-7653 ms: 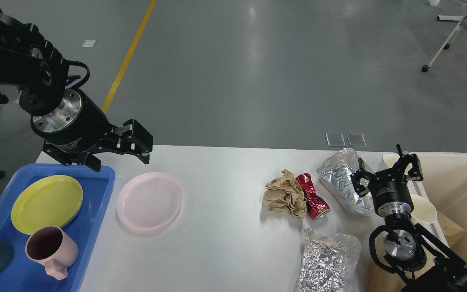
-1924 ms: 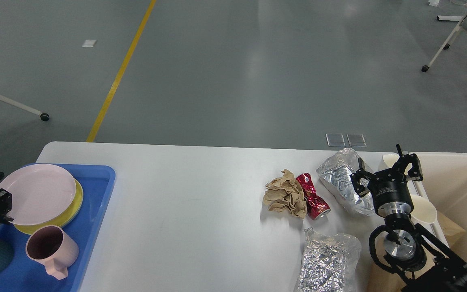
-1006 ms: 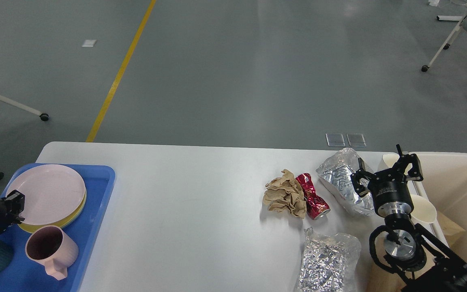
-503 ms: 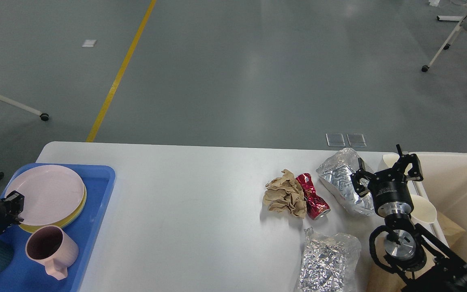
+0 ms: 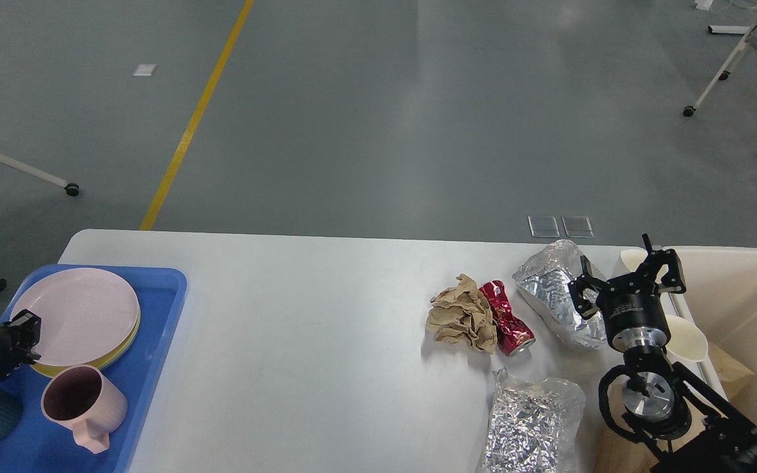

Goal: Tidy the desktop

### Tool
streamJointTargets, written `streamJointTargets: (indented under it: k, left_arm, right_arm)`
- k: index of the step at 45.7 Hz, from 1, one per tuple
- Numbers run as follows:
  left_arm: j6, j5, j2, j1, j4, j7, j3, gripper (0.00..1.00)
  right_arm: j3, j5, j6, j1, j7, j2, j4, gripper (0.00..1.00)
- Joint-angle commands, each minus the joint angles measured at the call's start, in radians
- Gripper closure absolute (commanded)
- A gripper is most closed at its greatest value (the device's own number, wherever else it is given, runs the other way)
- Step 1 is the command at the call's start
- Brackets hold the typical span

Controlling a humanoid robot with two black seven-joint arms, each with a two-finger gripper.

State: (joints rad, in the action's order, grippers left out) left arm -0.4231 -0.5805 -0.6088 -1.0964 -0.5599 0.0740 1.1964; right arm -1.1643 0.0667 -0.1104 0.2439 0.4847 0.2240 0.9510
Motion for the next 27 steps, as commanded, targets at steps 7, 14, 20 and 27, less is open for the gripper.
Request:
streamJointTargets:
  k: [7, 14, 20, 27]
  left_arm:
    - [-0.006, -0.001, 0.000, 0.000, -0.003, 0.001, -0.014, 0.59]
    - [-0.022, -0.001, -0.009, 0.001, -0.006, -0.010, -0.012, 0.40]
    - [0.004, 0.002, -0.011, 0.000, -0.002, -0.011, -0.012, 0.07]
    - [0.007, 0.002, -0.011, 0.000, -0.003, -0.010, -0.012, 0.06]
  right_arm:
    - [0.000, -0.001, 0.000, 0.000, 0.000, 0.000, 0.000, 0.00]
    - [0.000, -0.001, 0.000, 0.000, 0.000, 0.000, 0.000, 0.00]
    - [0.000, -0.001, 0.000, 0.000, 0.000, 0.000, 0.000, 0.00]
    - [0.000, 0.001, 0.000, 0.000, 0.000, 0.000, 0.000, 0.00]
